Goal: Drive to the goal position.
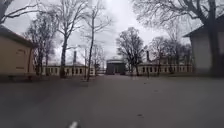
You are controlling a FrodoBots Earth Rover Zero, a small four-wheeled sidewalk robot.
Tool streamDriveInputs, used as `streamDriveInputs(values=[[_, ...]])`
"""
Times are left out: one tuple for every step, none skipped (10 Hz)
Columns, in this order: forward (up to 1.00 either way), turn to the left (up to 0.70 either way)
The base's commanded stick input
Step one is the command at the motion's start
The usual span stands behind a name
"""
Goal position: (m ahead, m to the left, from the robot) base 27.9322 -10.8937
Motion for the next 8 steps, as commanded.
streamDriveInputs(values=[[1.00, 0.00], [1.00, 0.00], [1.00, 0.00], [1.00, 0.00], [1.00, 0.00], [1.00, 0.00], [1.00, 0.00], [1.00, -0.17]])
